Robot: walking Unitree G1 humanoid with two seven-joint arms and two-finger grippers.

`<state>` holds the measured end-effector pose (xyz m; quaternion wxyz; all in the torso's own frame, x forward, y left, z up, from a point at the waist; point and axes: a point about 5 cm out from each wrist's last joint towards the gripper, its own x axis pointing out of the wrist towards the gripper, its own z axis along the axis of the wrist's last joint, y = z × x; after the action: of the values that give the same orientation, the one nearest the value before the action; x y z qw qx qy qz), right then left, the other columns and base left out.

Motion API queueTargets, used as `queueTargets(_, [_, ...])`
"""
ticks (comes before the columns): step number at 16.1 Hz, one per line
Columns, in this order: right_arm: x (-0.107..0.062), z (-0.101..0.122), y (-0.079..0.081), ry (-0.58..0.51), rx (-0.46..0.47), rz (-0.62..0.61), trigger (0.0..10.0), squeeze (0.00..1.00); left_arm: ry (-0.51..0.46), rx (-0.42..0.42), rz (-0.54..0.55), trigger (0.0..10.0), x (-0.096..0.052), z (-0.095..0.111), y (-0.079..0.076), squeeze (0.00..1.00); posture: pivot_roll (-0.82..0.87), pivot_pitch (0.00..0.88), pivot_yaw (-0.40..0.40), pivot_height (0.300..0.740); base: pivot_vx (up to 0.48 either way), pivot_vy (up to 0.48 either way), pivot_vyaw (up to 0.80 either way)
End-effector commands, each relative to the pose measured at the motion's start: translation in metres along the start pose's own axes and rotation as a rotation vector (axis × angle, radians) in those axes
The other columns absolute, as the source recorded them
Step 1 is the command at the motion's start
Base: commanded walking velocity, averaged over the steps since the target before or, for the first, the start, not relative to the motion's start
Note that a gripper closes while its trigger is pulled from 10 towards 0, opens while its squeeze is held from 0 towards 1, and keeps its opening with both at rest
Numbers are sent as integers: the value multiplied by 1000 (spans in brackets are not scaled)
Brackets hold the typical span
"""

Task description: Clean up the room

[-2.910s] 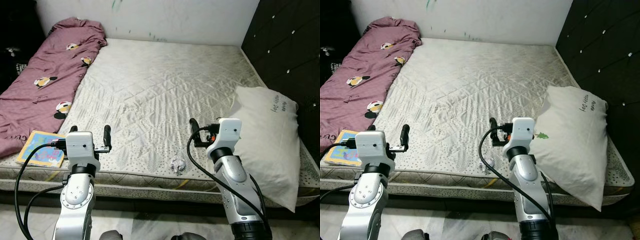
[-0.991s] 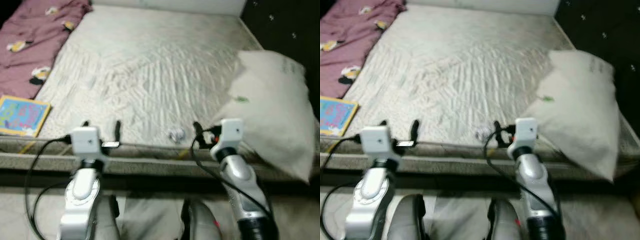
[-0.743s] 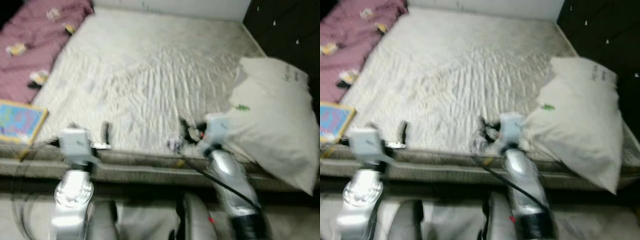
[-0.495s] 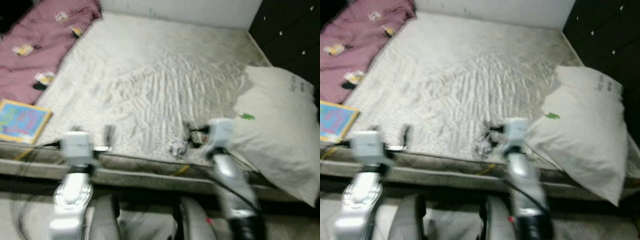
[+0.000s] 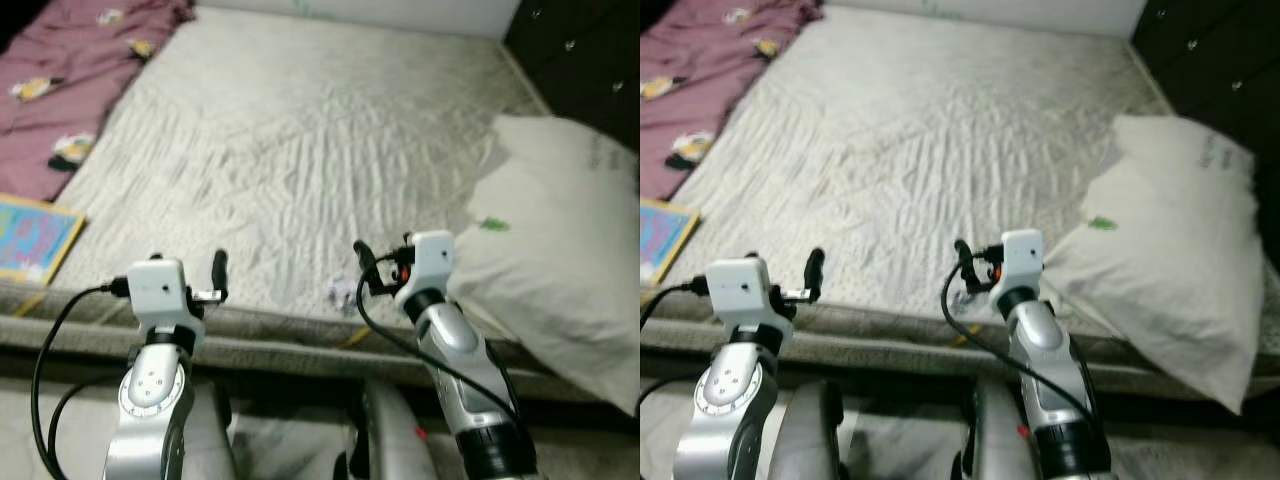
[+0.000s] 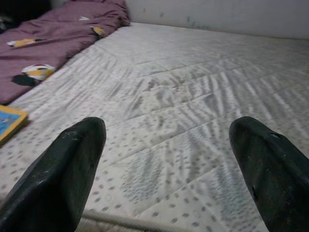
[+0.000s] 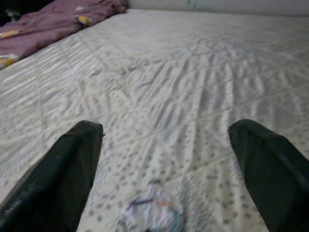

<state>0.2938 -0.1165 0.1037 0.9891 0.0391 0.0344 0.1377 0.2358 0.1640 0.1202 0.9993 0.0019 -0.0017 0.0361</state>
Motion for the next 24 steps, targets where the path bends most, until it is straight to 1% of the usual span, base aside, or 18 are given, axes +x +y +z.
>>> queueTargets(1, [0,-5,-3,37,1,6,10000,0,-7,13,30,10000,-2,3,3,0,18,109,-93,522,0,0,0])
queueTargets(3, [0,-9,2,73,-4,59,10000,0,-11,2,36,10000,-5,3,4,0,27,109,-99,502,0,0,0])
queueTargets(4, [1,-12,4,100,-10,83,10000,0,-3,18,51,10000,-7,2,5,0,38,114,-103,502,0,0,0])
queueTargets(5, [2,-13,4,103,-6,92,10000,0,-3,22,56,10000,-7,2,5,0,38,114,-103,502,0,0,0])
queueTargets(7, [9,-16,8,127,18,124,10000,0,18,84,105,10000,-15,0,14,0,64,142,-107,502,0,0,0])
queueTargets(8, [12,-16,12,123,20,133,10000,0,54,87,140,10000,-22,-4,18,0,75,149,-102,502,0,0,0])
queueTargets(10, [14,-13,22,102,10,169,10000,0,69,104,162,10000,-33,-2,21,0,90,175,-103,502,0,0,0])
queueTargets(11, [17,-14,31,96,10,196,10000,0,87,110,180,10000,-42,-1,24,0,109,199,-106,502,0,0,0])
queueTargets(12, [19,-14,35,90,13,210,10000,0,104,117,193,10000,-46,-2,26,0,118,210,-110,502,0,0,0])
queueTargets(13, [23,-16,41,91,14,223,10000,0,111,111,211,10000,-48,-2,30,0,123,224,-113,488,0,0,0])
queueTargets(15, [29,-14,49,66,5,254,10000,0,113,119,222,10000,-51,3,31,0,136,249,-120,464,0,0,0])
queueTargets(16, [33,-12,48,66,-6,250,10000,0,107,131,230,10000,-52,7,32,0,142,261,-122,460,0,0,0])
queueTargets(17, [35,-11,48,54,5,259,10000,0,106,142,241,10000,-53,10,32,0,147,273,-122,460,0,0,0])
queueTargets(19, [41,-5,41,23,7,219,10000,0,97,146,243,10000,-55,13,32,0,156,275,-126,460,0,0,0])
queueTargets(20, [43,-3,40,6,21,225,10000,0,99,146,241,10000,-56,13,31,0,158,276,-127,450,0,0,0])
queueTargets(21, [48,1,36,-11,5,197,10000,0,101,148,234,10000,-57,13,29,0,158,273,-128,440,0,0,0])
queueTargets(24, [52,10,30,-55,-22,166,10000,0,92,149,233,10000,-54,15,29,0,160,263,-132,440,0,0,0])
